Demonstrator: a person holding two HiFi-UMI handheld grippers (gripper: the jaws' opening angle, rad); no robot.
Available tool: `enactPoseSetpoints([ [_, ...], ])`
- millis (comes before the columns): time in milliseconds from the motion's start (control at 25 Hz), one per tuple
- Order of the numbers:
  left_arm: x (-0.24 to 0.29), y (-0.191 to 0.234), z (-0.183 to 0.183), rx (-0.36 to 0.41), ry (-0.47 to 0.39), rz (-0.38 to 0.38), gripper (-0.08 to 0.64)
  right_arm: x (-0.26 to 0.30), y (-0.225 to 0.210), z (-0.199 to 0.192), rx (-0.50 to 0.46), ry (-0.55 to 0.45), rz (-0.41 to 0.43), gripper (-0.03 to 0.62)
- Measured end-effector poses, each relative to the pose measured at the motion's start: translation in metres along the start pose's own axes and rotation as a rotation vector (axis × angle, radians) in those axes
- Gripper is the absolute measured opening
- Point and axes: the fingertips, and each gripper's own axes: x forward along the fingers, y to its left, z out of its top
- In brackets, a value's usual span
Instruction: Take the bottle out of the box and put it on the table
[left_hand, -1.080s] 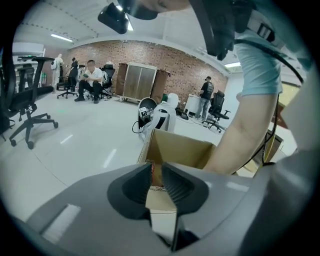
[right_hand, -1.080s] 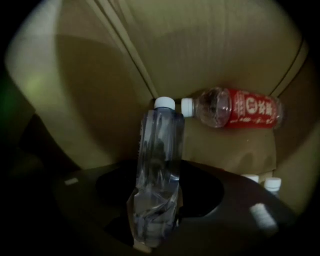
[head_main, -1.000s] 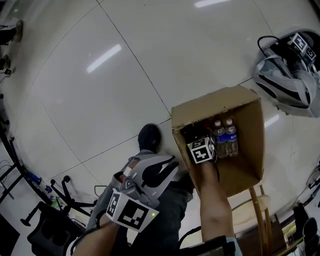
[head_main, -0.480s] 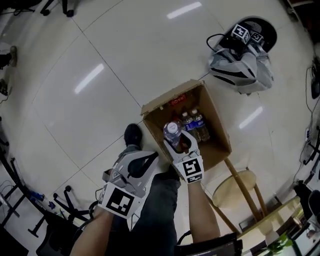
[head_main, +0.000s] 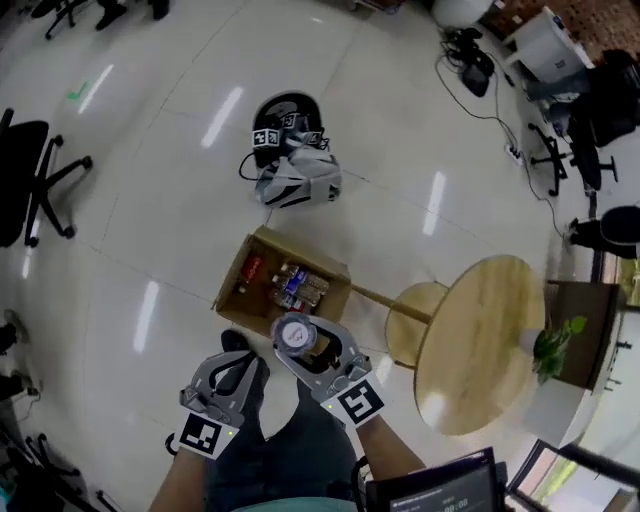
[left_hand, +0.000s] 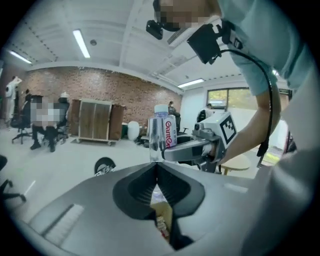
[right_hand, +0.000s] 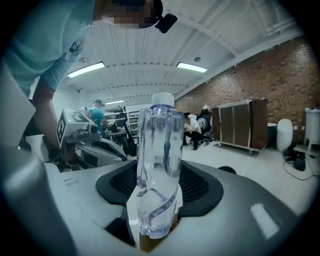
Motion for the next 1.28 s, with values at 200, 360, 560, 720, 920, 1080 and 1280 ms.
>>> enactPoseSetpoints([
  [200,0.017,-0.039,0.084,0.077,-0.083,-0.247,0.011,-0.091,-0.020,0.087,0.014,-0.157,-0.330,0.249],
  [360,0.028,-0.104,0.118,0.129,-0.084,-0.432,0.011,-0.192,-0.025,0.105,0.058,-0.218,-0.577,0.250],
  [560,0.052,-0.219,0.155,0.288,-0.092,-0.639,0.011,-0.328,-0.016,0.089,0.026,-0.185,-0.768,0.252],
  [720,0.080,-0.309,0.185,0.317,-0.134,-0.736,0.011,-0.410,-0.007,0.063,0.007,-0.107,-0.854,0.252],
  [920,0.114,-0.415,0.187,0.360,-0.134,-0.826,0.011,-0.491,0.003,0.026,0.042,-0.107,-0.932,0.253],
  [1080,0.134,-0.469,0.180,0.413,-0.118,-0.870,0.011,-0.532,-0.005,-0.009,0.047,-0.094,-0.982,0.255],
  [1280,0.147,-0.496,0.157,0.473,-0.047,-0.887,0.011,-0.550,-0.026,-0.054,0.074,-0.084,-0.969,0.255],
])
